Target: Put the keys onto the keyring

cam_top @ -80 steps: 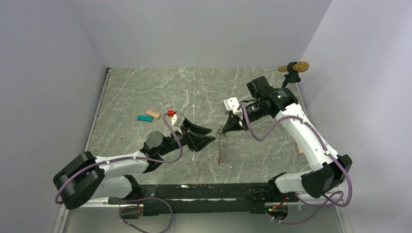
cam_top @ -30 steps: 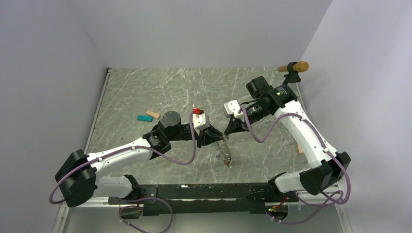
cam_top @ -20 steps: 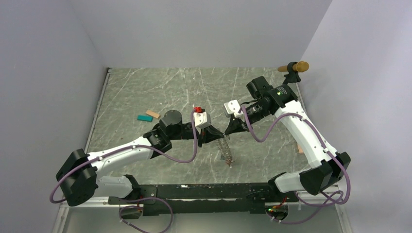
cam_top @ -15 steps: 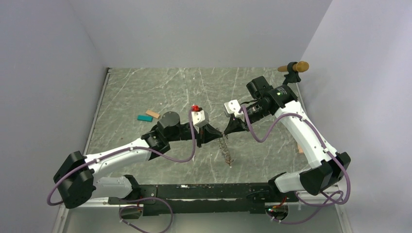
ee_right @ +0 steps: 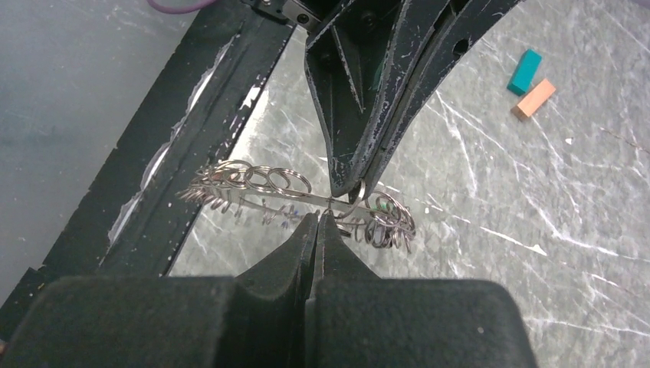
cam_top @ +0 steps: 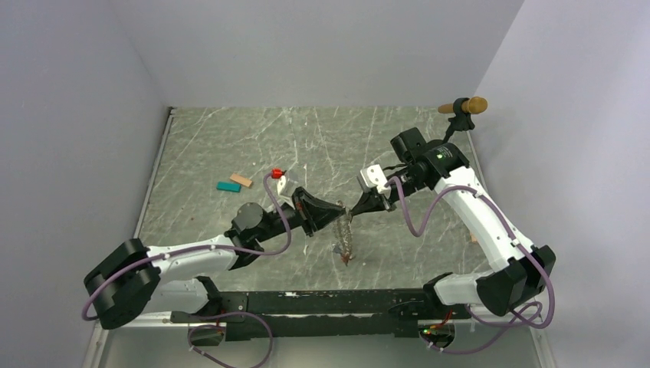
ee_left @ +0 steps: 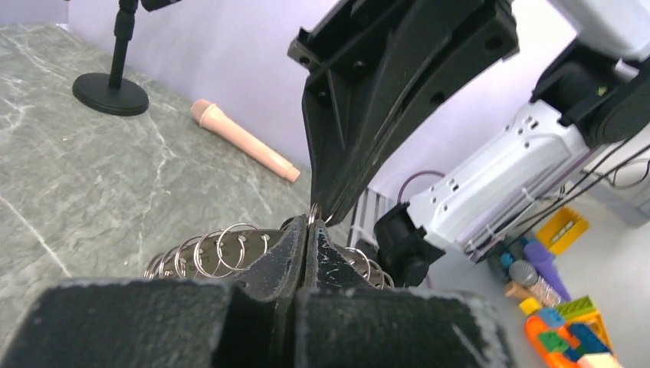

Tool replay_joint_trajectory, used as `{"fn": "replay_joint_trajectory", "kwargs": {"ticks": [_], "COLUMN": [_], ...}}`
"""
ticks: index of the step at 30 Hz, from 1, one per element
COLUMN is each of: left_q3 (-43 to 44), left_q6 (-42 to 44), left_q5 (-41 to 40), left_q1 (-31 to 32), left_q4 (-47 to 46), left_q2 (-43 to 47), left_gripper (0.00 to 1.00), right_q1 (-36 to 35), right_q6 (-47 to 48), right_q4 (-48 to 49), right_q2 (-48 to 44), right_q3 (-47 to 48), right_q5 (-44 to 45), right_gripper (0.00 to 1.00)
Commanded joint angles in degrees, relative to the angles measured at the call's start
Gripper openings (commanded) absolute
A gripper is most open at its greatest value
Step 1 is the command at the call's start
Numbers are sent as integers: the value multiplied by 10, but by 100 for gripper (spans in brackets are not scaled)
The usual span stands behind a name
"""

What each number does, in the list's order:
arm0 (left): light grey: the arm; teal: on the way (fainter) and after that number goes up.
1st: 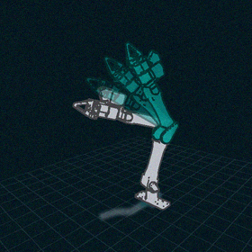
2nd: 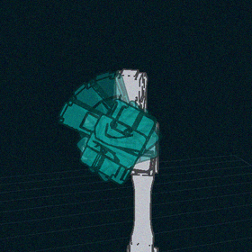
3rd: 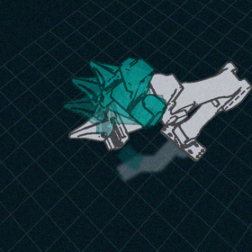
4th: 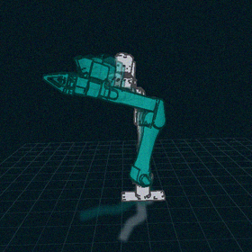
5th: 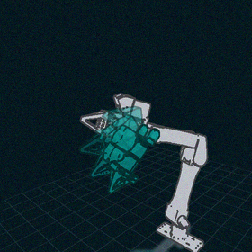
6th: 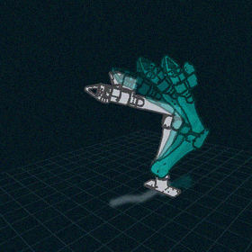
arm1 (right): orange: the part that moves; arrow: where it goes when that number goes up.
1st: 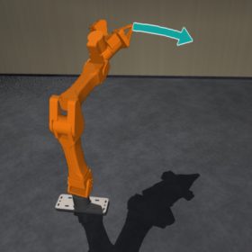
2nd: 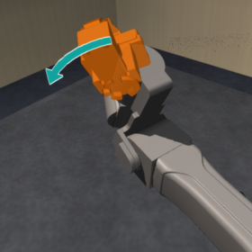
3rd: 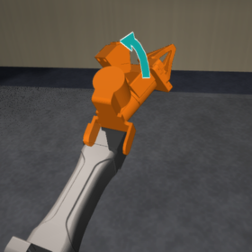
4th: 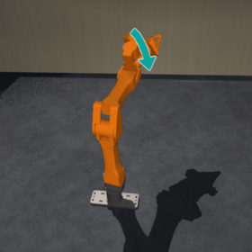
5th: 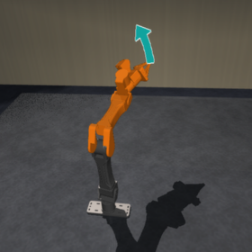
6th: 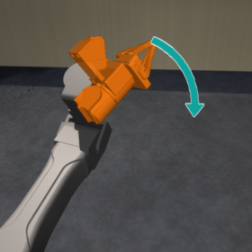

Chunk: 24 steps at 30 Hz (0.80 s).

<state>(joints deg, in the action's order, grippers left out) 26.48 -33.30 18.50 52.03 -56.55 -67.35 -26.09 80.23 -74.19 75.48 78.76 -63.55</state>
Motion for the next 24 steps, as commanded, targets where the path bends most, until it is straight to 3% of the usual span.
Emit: {"fn": "replay_joint_trajectory", "kwargs": {"ticks": [1,11,13,16,18,24], "left_q3": [10,9,4,-5,-15,-6], "left_q6": [-75,-76,-61,-38,-22,55], "left_q5": [-91,-79,-73,-67,-65,-21], "left_q1": [5,12,11,11,9,-12], "left_q4": [-197,-233,-207,-167,-136,31], "left_q2": [-32,-77,-68,-45,-22,63], "left_gripper": [0,0,12,45,56,68], "right_q1": [4,6,12,24,32,42], "right_q6": [15,-52,-63,-67,-66,-56], "right_q4": [-1,44,44,35,29,13], "right_q2": [-20,-36,-38,-39,-39,-37], "right_q3": [-24,-28,-19,-7,-1,8], "right_q5": [-32,-15,-13,-13,-13,-8], "right_gripper": [0,0,0,0,0,0]}}
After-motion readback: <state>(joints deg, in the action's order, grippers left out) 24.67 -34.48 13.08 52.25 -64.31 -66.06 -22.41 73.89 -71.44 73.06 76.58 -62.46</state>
